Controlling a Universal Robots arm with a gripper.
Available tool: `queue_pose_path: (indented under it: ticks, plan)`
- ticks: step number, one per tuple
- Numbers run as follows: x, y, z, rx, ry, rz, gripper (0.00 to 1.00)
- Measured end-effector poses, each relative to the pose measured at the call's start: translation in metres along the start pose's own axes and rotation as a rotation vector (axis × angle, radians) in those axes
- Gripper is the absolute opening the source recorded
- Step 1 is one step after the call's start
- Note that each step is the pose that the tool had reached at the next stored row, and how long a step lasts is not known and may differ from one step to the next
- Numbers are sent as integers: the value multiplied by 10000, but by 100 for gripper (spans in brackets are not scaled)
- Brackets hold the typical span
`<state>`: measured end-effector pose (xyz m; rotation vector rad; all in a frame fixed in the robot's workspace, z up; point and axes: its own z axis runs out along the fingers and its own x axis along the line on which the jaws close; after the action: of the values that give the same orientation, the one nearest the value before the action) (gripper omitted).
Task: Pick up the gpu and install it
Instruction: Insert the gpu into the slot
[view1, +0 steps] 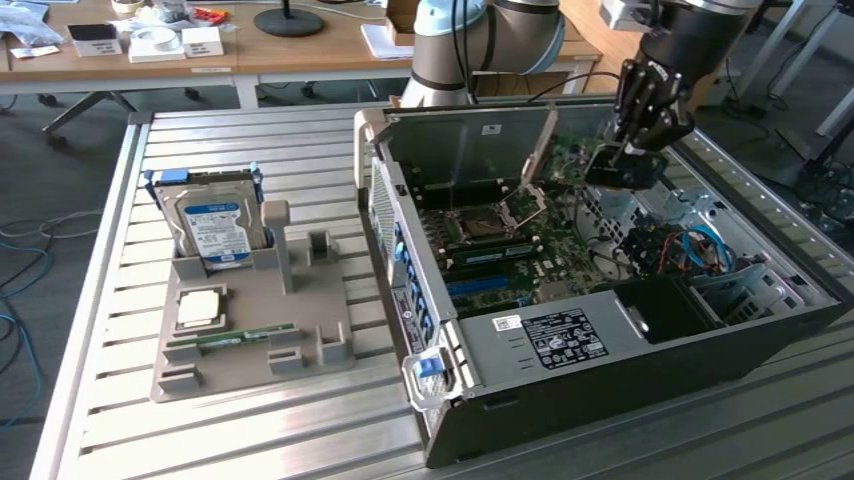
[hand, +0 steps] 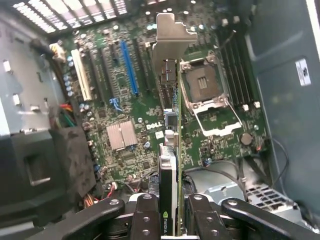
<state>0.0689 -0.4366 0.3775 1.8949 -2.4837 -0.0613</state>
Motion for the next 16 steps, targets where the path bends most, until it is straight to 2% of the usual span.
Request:
queue_pose_path:
  ticks: [9, 16]
  plan:
    - [0, 0, 4, -14, 56, -1351, 27]
    - [0, 0, 4, -14, 57, -1377, 27]
